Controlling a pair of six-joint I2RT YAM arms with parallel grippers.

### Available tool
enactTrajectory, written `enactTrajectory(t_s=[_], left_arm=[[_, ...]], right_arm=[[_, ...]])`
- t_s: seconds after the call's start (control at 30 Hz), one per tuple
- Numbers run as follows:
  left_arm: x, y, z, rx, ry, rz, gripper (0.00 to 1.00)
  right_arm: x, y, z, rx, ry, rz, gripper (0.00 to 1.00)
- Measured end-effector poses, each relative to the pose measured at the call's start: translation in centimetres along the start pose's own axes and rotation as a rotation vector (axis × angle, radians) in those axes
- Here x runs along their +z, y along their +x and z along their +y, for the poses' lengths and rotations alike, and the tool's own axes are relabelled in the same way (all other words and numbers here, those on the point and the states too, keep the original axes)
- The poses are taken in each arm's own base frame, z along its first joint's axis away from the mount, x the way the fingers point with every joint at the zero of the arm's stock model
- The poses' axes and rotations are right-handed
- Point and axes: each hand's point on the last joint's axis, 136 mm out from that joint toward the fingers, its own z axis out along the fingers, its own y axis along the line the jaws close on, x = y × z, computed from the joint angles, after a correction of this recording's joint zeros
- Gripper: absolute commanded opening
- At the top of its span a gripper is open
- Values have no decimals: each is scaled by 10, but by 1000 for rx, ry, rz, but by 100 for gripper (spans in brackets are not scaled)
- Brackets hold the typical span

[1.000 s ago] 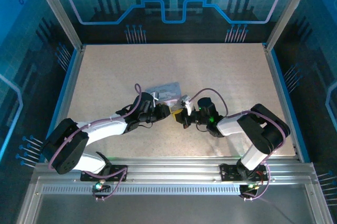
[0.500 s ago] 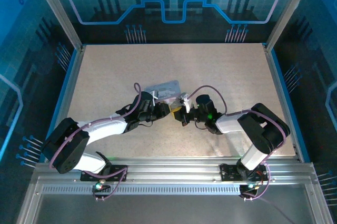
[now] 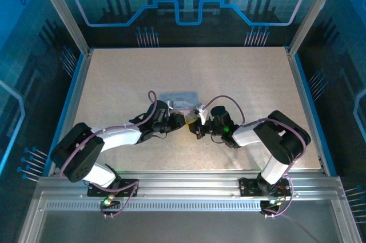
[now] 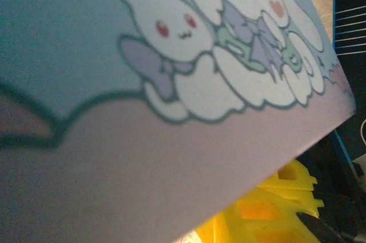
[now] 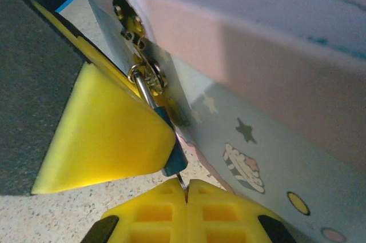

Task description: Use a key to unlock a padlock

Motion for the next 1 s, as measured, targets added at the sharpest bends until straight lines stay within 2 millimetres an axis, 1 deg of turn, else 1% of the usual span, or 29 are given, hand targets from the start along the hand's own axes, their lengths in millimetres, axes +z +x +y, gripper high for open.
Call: enactTrajectory(t_s=[0.2,0.4,0.5,0.7,0.83,1.0], left_arm=[[9,8,8,-8,-8,38,28],[16,14,14,-16,-16,61,34],[17,16,17,-16,-20,66,39],[16,21,23,-31,-21,68,52],[10,21,22,-37,-10,67,60],[-9,14,20,-40,22,26,73]], right_arm=[[1,15,-4,28,50,12,3],[5,26,-1,76,54,13,3],[8,27,5,99,41,5,3],[15,35,8,172,46,8,3],[19,37,8,224,41,-2,3],[19,33,11,288,28,-24,3]])
